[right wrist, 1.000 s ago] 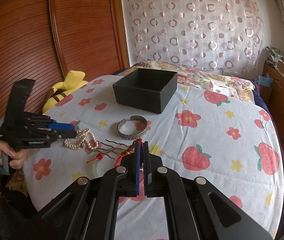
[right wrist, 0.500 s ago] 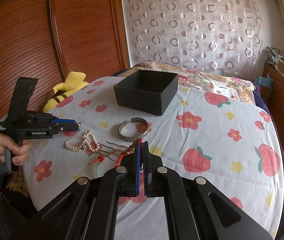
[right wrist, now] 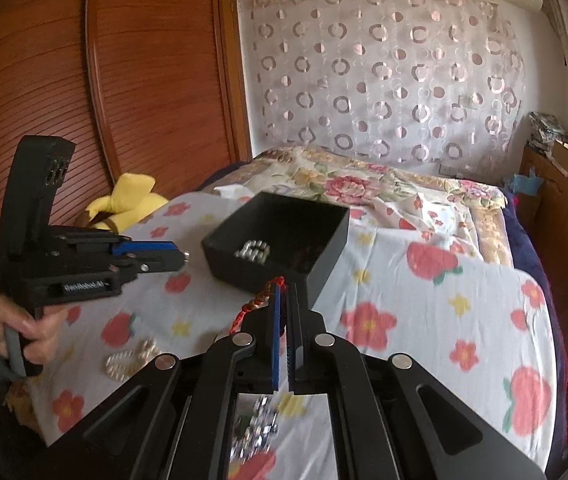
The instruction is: Organize jewelry
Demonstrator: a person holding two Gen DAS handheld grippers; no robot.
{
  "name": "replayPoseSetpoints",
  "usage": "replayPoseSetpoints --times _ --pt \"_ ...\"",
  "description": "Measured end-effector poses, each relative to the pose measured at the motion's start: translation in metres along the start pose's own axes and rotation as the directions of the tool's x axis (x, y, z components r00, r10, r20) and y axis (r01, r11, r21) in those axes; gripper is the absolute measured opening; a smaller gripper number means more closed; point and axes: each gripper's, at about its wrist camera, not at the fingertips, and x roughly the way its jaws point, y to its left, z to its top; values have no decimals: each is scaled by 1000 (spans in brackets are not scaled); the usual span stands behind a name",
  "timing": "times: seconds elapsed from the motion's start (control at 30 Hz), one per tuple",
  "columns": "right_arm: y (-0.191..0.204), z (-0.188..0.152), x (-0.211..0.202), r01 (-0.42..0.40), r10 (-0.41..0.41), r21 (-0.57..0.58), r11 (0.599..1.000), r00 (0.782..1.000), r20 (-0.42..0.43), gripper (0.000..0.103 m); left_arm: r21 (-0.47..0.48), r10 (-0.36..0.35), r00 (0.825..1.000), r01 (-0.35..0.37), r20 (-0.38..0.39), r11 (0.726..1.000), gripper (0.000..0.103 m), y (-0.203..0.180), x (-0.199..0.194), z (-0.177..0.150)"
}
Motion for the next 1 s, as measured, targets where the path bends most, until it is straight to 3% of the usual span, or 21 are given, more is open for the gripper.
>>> replayPoseSetpoints --times 0.47,0.53,0.8,0.93,1.0 --pt "-14 41 55 13 -12 28 1000 1000 -22 3 -2 77 997 -77 -3 997 18 12 43 39" --pt "-14 44 65 21 -20 26 999 999 -34 3 -14 74 997 -73 4 997 30 16 39 38" --pt "-15 44 93 51 -49 32 998 996 -73 6 -7 99 995 -99 22 995 46 20 16 22" --pt "-16 44 95 51 -48 36 998 996 -78 21 -4 108 994 -108 11 994 47 24 5 9" --pt "-16 42 93 57 -55 22 998 995 -80 23 -10 98 995 -98 6 995 50 25 0 -1"
